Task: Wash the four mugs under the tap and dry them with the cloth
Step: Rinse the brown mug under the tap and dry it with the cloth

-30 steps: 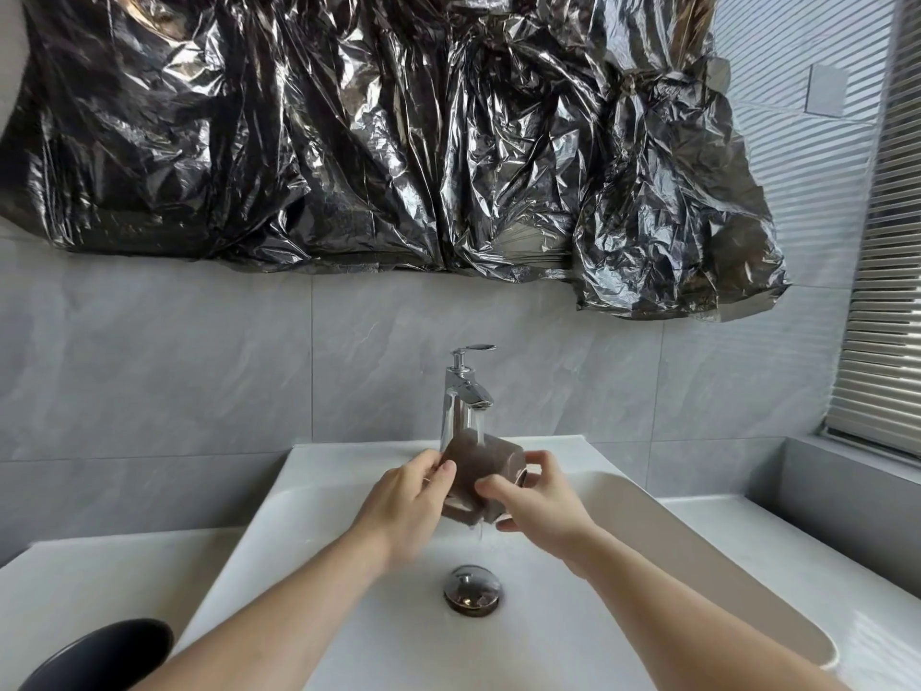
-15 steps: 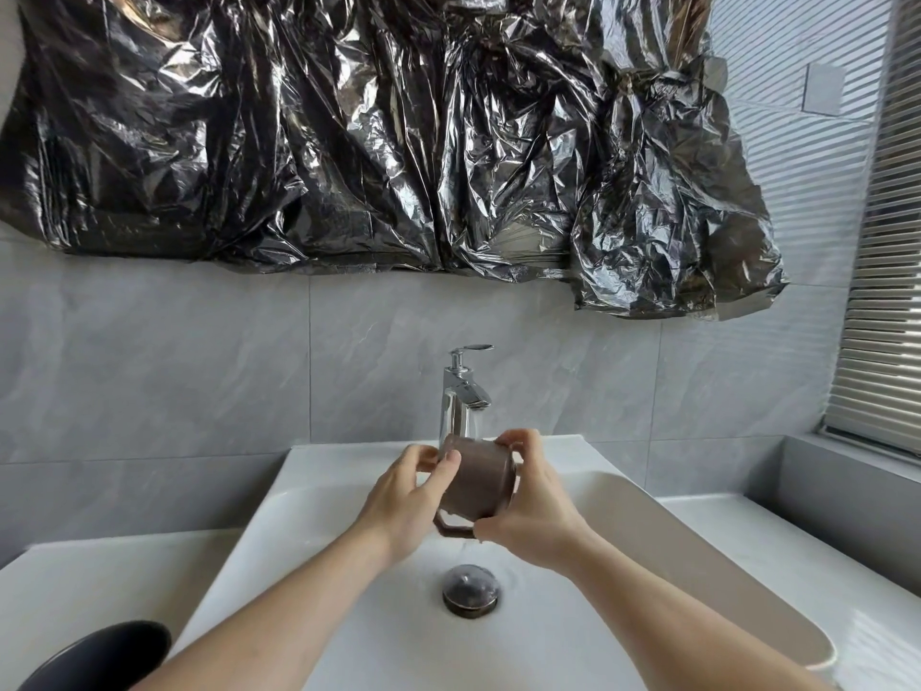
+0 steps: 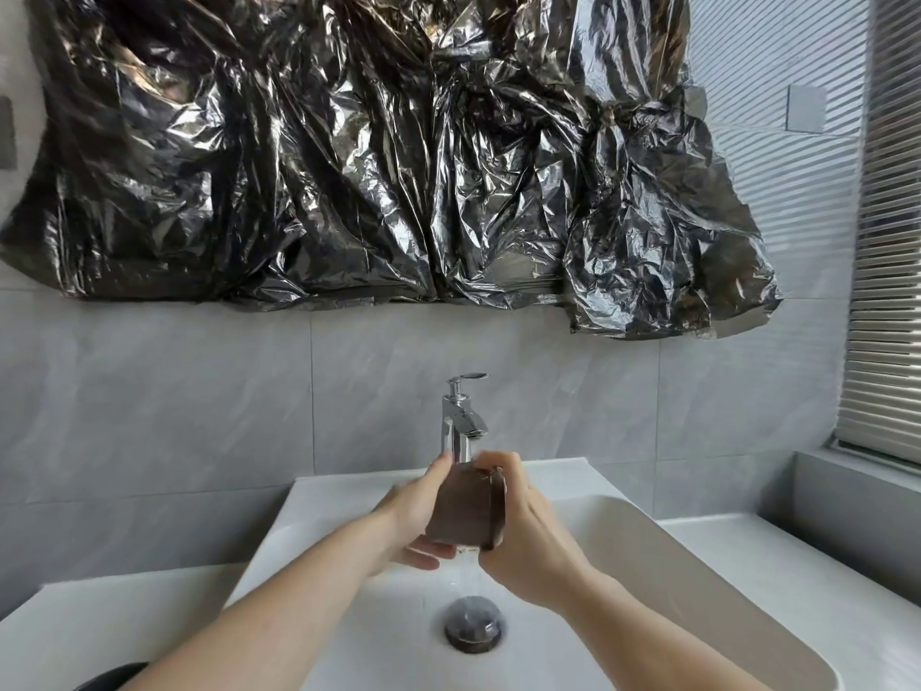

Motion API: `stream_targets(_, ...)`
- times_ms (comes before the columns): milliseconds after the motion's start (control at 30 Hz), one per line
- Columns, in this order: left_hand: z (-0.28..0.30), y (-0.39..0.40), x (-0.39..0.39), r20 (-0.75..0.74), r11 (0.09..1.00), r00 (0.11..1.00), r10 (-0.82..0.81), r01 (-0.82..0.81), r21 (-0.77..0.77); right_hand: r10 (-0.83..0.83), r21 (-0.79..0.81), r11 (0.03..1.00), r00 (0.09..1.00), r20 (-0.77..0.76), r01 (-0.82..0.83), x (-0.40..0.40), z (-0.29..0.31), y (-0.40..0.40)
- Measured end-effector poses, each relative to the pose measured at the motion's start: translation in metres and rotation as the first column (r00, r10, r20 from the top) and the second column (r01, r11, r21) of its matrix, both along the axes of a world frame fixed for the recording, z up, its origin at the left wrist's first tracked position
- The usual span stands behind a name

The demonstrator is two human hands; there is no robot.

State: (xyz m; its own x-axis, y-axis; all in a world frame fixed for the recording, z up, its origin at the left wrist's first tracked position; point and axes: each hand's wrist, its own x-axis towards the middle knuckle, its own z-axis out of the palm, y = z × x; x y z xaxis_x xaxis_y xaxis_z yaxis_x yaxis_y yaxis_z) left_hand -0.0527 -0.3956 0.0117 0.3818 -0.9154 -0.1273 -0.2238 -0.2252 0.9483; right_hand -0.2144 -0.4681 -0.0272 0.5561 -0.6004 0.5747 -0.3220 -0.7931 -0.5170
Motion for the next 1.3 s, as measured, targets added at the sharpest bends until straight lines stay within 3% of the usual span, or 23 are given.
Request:
stream_targets(133,-0.005,-0.012,-0.012,-0.145,0.982,0.987,0.072,-0.096,-0.163,-0.027,0.059,0.998,0.999,0.024,0.026,-0.003,-0.006,-0.008)
stream_targets(300,-0.022,-0.017,-0.028,-0.147,0.909,0.982,0.118,-0.166,-0.382,0.03,0.327,0.942,0.99,0.136,-0.073,-0.004,-0.011,-0.014)
stream_targets(500,-0.028,-0.011,-0.016,-0.046,0.87,0.999,0.029,-0.048,-0.491,0.079,0.552,0.809,0.969,0.234,-0.2,-0.003,-0.002,-0.005)
stream_targets(700,-0.035,-0.006,-0.011,0.07,0.925,0.998,-0.001,0.028,-0.378,0.07,0.609,0.769,0.972,0.225,-0.196,-0.003,-0.002,-0.004)
stream_targets(1033,-0.039,-0.006,-0.01,0.04,0.956,0.987,-0.157,0.162,-0.245,0.019,0.558,0.82,0.98,0.199,-0.129,-0.003,-0.007,-0.016)
stream_targets(1200,-0.034,0.003,-0.023,0.277,0.943,0.944,-0.178,0.244,-0.228,-0.012,0.513,0.856,0.991,0.137,-0.06,-0.004,-0.013,-0.02)
stream_targets(1300,-0.034,0.003,-0.022,0.315,0.95,0.94,-0.132,0.211,-0.232,-0.022,0.467,0.884,0.998,0.055,-0.006,-0.006,-0.015,-0.019)
